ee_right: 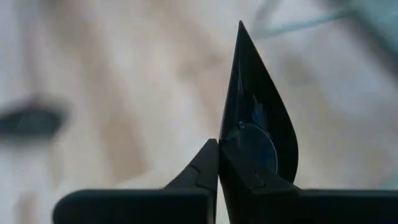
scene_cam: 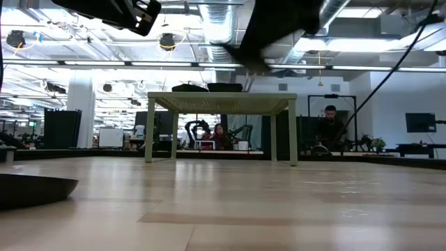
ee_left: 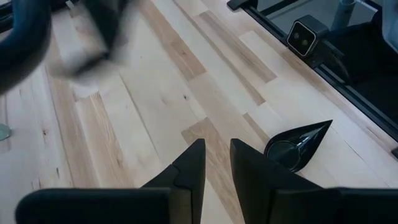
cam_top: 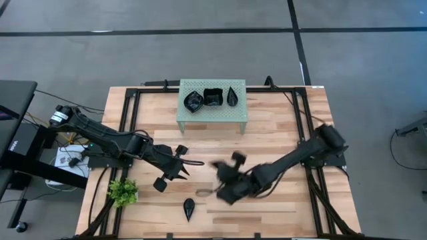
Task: Pick & Place Mini shaped plates
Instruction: Stack the drop-shaped plate on top of the other drop-shaped plate on the shelf
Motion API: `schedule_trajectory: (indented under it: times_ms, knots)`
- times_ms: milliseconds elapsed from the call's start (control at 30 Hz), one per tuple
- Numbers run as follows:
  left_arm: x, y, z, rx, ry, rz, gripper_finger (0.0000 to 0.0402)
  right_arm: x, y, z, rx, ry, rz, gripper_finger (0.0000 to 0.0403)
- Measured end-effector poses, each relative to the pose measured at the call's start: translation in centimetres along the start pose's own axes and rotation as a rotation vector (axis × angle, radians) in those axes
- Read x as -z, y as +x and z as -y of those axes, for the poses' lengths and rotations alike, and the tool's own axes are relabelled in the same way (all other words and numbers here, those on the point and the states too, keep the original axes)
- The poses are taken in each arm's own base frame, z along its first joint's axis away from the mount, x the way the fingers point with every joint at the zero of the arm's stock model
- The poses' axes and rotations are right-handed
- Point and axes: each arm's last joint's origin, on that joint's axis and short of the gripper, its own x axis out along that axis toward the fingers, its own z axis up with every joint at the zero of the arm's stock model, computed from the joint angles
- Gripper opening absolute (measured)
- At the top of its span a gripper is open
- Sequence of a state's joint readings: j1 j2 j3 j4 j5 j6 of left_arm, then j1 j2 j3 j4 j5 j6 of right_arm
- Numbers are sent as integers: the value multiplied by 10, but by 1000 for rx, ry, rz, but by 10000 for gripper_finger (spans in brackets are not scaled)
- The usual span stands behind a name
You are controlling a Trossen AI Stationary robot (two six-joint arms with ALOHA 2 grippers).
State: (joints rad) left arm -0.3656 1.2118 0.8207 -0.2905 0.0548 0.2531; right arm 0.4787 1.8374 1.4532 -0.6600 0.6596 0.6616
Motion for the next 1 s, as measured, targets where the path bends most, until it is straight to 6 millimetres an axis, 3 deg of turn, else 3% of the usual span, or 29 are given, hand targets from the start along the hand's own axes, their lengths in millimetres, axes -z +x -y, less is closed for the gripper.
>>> schedule_trajectory:
  times_ms: [133,233,367,500,700,1000]
  knots:
    - [0,0,0,-2,2,0,76,-36,-32,52,179,153,171,6]
    - [0,0,0,-3,3,3,76,-61,-41,98,263,239,226,5]
    - [0,0,0,-3,3,3,76,-87,-37,157,349,430,275,6]
    - [0,0,0,-3,3,2,76,-95,-20,200,342,545,209,8]
    - [0,0,0,-3,1,2,76,-94,6,225,307,649,115,4]
    - [0,0,0,-3,-26,2,76,-90,43,232,357,687,57,6]
